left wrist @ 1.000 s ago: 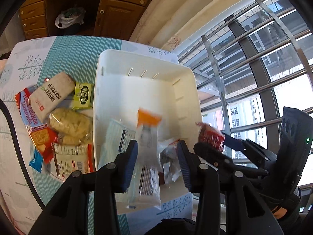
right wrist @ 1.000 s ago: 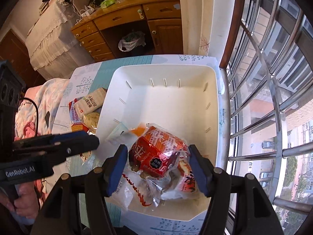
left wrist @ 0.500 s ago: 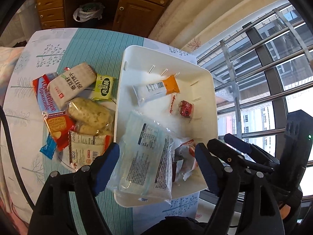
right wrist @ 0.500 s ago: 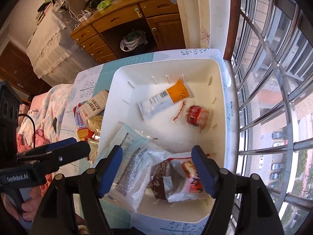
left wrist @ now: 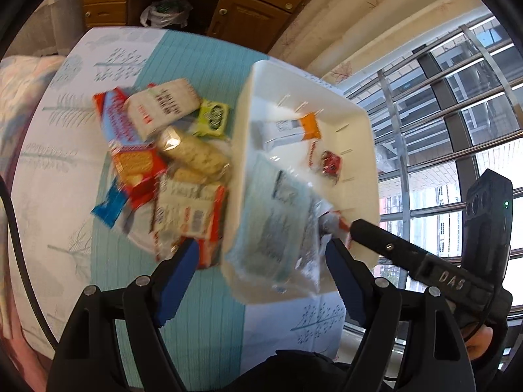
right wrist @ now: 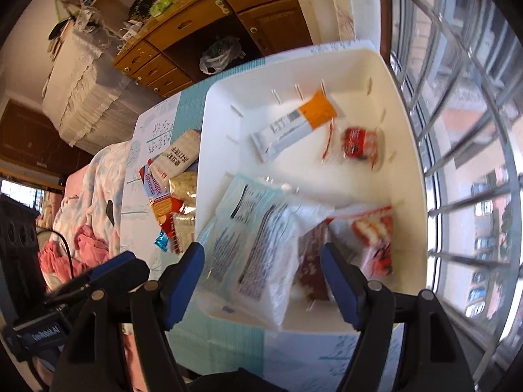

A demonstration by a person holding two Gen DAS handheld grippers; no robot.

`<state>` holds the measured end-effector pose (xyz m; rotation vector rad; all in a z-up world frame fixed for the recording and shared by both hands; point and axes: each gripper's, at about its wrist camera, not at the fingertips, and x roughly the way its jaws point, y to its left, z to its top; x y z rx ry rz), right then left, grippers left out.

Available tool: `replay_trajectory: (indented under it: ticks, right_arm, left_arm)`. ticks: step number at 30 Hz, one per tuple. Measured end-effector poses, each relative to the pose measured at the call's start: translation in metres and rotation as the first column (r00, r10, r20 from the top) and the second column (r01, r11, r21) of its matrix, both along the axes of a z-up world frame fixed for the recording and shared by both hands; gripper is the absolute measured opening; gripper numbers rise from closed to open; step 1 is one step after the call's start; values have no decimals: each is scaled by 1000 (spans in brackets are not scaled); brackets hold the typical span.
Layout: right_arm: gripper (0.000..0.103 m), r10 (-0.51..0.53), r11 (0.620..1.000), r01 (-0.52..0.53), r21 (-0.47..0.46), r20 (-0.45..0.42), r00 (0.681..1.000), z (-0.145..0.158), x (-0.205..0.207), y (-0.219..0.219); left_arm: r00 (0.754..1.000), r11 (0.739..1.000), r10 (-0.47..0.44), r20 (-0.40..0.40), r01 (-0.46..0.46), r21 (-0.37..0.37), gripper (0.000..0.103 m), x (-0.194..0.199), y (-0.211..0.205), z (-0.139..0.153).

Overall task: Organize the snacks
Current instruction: 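Open both tools to drop the snacks into the tray and withdraw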

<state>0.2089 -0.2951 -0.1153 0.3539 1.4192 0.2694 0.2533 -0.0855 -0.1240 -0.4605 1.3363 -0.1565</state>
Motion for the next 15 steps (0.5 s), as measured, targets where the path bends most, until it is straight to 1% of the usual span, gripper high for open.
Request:
replay_trajectory:
  ticks: [2,7,15]
  right_arm:
    - [74,-23,999,23,23,-23,999,-1,-7,5]
    - [74,-45,998,47,40,-62,997,-3,-23,27]
    - [74,-154,985,162,57,-127,980,-4,-47,63]
  left_arm:
    - [1000,1000,12,-9,-12,5,78,-9,13,-3]
    - [999,1000,21,-41,-20,15,78,-28,43,-9]
    - [999,999,-21,-38,23,30,78,-56,93,6]
